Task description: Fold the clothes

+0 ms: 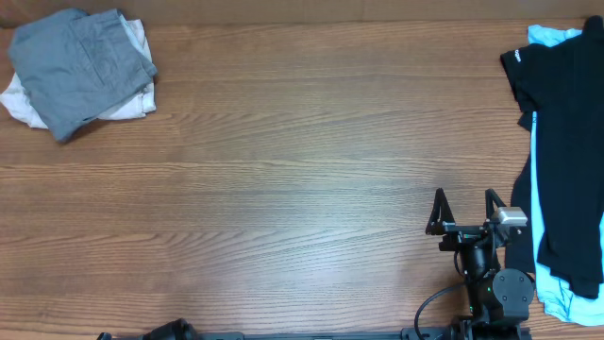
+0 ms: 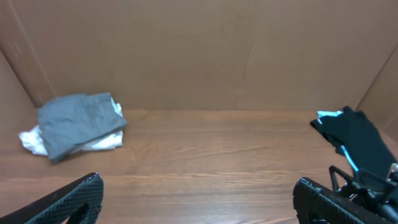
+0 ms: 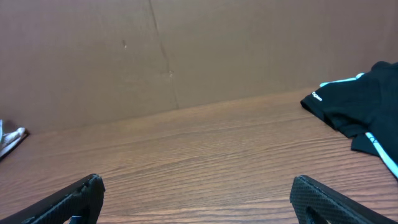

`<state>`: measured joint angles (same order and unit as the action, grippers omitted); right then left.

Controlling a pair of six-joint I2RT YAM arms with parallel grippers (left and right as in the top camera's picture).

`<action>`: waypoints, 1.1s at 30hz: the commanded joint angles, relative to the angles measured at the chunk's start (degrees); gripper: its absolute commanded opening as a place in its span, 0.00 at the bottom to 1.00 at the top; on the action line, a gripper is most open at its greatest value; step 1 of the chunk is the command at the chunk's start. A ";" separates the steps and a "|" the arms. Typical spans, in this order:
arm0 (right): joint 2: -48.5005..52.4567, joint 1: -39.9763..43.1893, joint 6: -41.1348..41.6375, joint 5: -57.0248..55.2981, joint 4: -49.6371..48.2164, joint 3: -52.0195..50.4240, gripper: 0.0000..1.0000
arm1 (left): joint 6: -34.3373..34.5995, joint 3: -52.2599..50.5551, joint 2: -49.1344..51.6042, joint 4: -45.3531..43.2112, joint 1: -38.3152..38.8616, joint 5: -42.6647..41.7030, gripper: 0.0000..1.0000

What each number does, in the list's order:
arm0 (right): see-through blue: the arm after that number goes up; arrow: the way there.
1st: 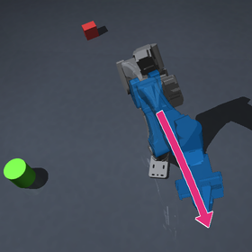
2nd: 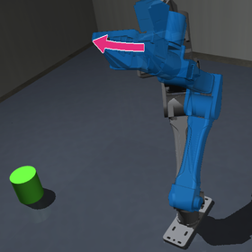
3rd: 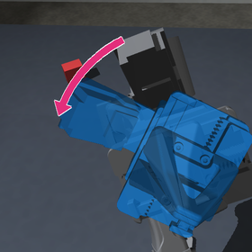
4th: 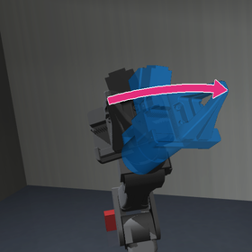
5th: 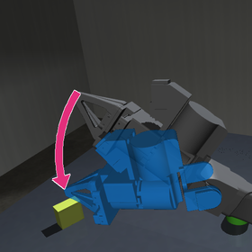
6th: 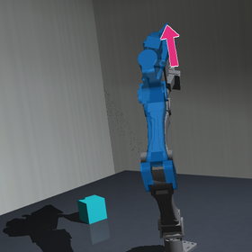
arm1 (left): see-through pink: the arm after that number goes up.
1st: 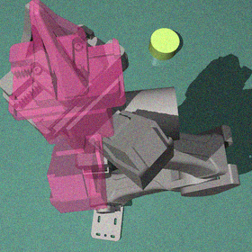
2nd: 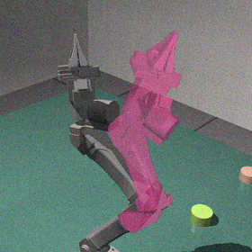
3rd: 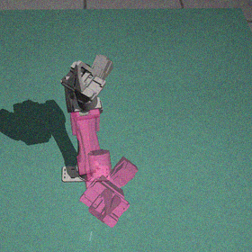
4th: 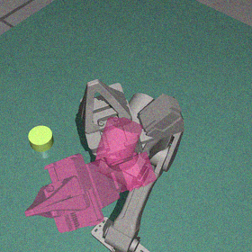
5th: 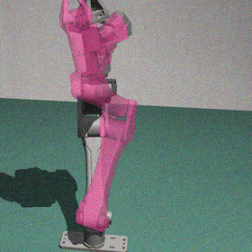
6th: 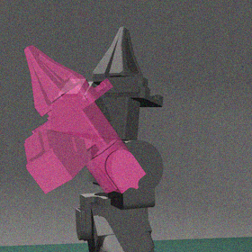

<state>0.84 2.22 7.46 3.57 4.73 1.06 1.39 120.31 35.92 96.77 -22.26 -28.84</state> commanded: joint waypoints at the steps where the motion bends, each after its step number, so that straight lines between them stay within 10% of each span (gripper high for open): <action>1: -0.68 0.22 -0.22 -0.46 -0.20 -0.61 1.00 | 3.56 -3.87 0.00 -1.07 -2.69 -1.20 1.00; 13: -0.68 0.22 -0.22 -0.46 -0.20 -0.61 1.00 | 5.92 -41.64 -9.79 -30.34 3.67 -1.79 1.00; 33: -0.68 0.22 -0.22 -0.46 -0.20 -0.61 1.00 | 23.06 -104.30 -29.57 -81.68 19.45 23.87 1.00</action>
<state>0.84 2.22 7.46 3.55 4.71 1.06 21.89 20.23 8.43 18.33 -4.43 -13.21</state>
